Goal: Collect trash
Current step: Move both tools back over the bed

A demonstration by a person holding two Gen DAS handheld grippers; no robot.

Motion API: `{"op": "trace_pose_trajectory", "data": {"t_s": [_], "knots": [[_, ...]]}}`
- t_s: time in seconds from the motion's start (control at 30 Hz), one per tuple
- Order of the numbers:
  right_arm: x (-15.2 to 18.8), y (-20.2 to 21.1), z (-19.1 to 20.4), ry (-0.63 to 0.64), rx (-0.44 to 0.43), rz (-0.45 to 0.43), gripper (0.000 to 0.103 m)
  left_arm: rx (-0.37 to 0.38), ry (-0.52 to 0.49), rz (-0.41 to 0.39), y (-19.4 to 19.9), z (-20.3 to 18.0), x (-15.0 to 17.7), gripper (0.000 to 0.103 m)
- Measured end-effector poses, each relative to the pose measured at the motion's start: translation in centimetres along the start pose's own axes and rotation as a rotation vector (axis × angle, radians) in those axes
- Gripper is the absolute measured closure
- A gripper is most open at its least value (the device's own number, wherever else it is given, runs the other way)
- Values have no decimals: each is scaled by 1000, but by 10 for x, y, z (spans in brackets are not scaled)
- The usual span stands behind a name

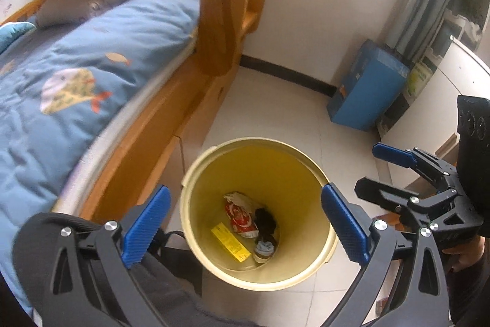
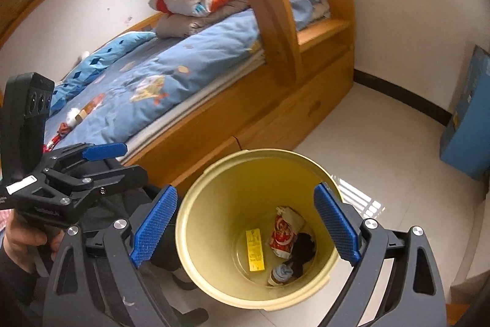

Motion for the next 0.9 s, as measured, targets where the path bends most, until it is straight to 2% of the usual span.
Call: {"op": "trace_pose_trajectory", "data": {"t_s": [0.23, 0.4, 0.63, 0.73, 0.9], "knots": [[-16, -5, 38, 64, -52, 4, 13, -47, 44, -80, 38, 25, 4, 4], [-35, -8, 75, 139, -97, -28, 12, -101, 104, -138, 69, 53, 13, 4], [-59, -18, 141, 222, -215, -74, 11, -261, 224, -246, 131, 112, 37, 4], [-66, -22, 176, 274, -267, -121, 9, -337, 264, -281, 157, 134, 49, 4], [-72, -36, 229, 351, -343, -133, 9, -457, 349, -316, 196, 174, 75, 4]]}}
Point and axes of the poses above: each gripper's, at about its wrist camera, not at the fingertips, and y roughly against the way its jaws point, z to its left, x to its underside, the point moved 1 cm from there along -y, roughly the way its jaws point, and after that the axes turned 5 degrees about z, right-handed, at the moved point
